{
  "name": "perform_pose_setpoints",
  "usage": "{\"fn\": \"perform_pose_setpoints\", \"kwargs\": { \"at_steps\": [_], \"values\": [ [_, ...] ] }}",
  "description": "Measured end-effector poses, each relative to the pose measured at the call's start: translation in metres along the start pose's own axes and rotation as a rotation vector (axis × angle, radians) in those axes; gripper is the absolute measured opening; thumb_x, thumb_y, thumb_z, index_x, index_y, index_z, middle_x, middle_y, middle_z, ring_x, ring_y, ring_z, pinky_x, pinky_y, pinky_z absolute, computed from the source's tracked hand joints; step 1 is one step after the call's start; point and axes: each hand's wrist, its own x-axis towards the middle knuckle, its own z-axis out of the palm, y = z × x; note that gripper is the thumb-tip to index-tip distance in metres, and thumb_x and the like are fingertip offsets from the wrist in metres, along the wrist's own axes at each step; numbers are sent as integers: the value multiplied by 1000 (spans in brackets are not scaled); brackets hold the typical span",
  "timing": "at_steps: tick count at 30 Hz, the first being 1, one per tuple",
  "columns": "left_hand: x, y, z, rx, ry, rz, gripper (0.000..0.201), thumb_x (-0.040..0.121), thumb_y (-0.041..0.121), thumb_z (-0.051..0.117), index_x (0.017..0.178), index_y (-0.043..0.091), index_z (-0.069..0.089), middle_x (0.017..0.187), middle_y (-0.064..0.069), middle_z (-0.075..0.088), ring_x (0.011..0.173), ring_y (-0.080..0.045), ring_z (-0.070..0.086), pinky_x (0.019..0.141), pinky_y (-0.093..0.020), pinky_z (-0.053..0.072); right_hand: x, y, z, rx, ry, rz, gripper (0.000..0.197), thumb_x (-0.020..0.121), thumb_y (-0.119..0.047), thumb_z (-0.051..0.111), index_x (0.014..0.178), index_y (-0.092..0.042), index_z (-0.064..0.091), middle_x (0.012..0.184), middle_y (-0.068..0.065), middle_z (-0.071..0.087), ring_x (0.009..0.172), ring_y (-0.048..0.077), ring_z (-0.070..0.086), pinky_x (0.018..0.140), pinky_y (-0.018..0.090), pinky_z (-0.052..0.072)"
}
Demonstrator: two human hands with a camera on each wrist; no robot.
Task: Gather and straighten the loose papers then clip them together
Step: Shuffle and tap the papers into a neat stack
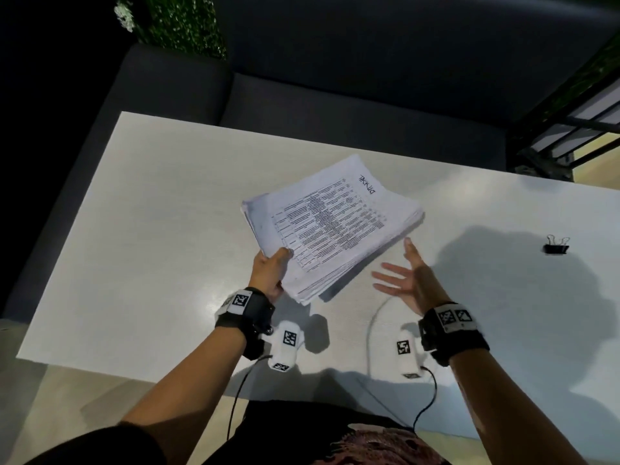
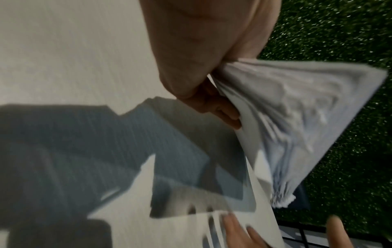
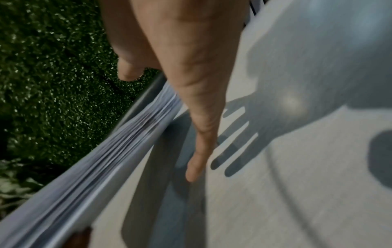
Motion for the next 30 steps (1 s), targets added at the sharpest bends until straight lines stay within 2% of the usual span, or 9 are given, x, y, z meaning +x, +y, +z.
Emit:
{"fn": "perform_pose_setpoints", "kwargs": {
  "at_steps": [3, 6, 10, 13, 16, 20, 23, 25, 30],
  "values": [
    [-14, -15, 11, -138, -30, -93, 24, 89, 3, 55, 112, 3, 61, 107, -20, 68, 99, -36, 66, 91, -56, 51, -7, 9, 33, 134, -135, 13, 78, 57, -48, 84, 121, -19, 51, 124, 22, 56, 111, 41, 58, 88, 55, 52],
    [-27, -30, 18, -177, -89, -116, 25, 89, 0, 55, 112, 7, 61, 111, -18, 69, 100, -32, 67, 89, -48, 54, -3, 6, 50, 178, -47, -132, 46, 85, -9, 66, 128, -3, 53, 128, 19, 60, 112, 35, 61, 85, 47, 56],
    [-31, -41, 6, -218, -243, -169, 34, 74, 10, 77, 107, 12, 69, 117, -21, 65, 88, -29, 64, 63, -29, 58, 4, -5, 38, -3, 81, -259, 50, 80, 13, 63, 126, -4, 52, 126, 18, 61, 112, 32, 62, 89, 50, 54],
    [-17, -33, -13, -407, -301, -161, 49, 78, 0, 67, 125, 1, 54, 129, -26, 57, 119, -39, 55, 91, -46, 55, -2, -15, 28, -78, 59, -364, 45, 78, 8, 68, 113, -20, 58, 119, 10, 65, 113, 30, 61, 88, 48, 54],
    [2, -6, -28, -155, -286, -47, 46, 81, -15, 59, 122, 7, 57, 119, -21, 65, 108, -36, 62, 79, -39, 60, -15, -33, 25, -174, -24, -468, 58, 56, -18, 84, 108, -31, 61, 112, -1, 70, 108, 22, 65, 85, 43, 57],
    [10, 43, -23, 245, -496, -4, 48, 80, -8, 66, 122, 14, 58, 108, -15, 73, 94, -26, 71, 75, -34, 59, -27, -64, 25, -375, -81, -588, 56, 81, 10, 64, 130, -12, 49, 124, 7, 64, 112, 22, 64, 90, 42, 55],
    [8, 80, 7, 329, -462, 136, 49, 79, 10, 74, 124, 16, 55, 117, -8, 69, 104, -23, 67, 90, -40, 54, -33, -84, 37, -515, -127, -632, 54, 84, 13, 59, 131, -10, 47, 121, 2, 64, 111, 16, 64, 93, 36, 54],
    [6, 102, 31, 288, -354, 312, 48, 86, 1, 64, 131, 10, 50, 126, -8, 63, 110, -22, 63, 98, -38, 51, -39, -91, 51, -566, -121, -658, 54, 84, 15, 57, 130, -11, 47, 120, -2, 64, 112, 10, 62, 98, 33, 51],
    [-23, 112, 67, 186, -178, 758, 47, 88, -5, 52, 133, 2, 41, 125, -13, 57, 116, -27, 56, 92, -28, 52, -60, -87, 80, -593, 87, -884, 42, 92, 4, 50, 129, -15, 41, 120, -11, 55, 108, -3, 55, 94, 9, 42]
  ]
}}
